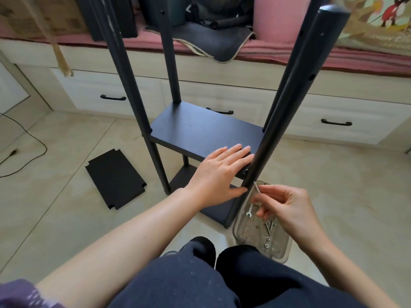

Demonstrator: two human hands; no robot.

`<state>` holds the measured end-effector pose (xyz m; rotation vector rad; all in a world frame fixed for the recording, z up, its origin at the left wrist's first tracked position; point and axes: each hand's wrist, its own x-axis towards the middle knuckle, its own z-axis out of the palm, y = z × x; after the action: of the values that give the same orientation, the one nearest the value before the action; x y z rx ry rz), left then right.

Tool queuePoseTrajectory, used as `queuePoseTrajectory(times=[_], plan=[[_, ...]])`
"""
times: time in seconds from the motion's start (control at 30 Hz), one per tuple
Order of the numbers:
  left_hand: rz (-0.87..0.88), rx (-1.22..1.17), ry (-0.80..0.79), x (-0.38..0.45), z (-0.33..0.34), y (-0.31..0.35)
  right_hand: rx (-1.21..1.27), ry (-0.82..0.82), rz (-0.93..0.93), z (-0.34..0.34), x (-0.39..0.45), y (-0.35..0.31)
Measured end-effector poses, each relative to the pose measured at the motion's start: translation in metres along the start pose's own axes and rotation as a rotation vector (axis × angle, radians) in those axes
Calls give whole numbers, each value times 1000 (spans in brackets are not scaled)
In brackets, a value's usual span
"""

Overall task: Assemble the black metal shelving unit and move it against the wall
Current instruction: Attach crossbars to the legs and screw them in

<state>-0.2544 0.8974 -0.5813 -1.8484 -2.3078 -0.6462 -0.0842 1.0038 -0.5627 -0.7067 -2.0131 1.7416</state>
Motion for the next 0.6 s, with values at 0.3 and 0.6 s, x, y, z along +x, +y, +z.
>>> queuePoseTrajectory(times=[0.3, 0.6], plan=[[-170, -398, 428, -18, -7, 20, -83, 53, -26, 2, 4, 3], [-933, -1140, 175, -31, 10, 14, -124, 69, -51, 3, 6, 2]])
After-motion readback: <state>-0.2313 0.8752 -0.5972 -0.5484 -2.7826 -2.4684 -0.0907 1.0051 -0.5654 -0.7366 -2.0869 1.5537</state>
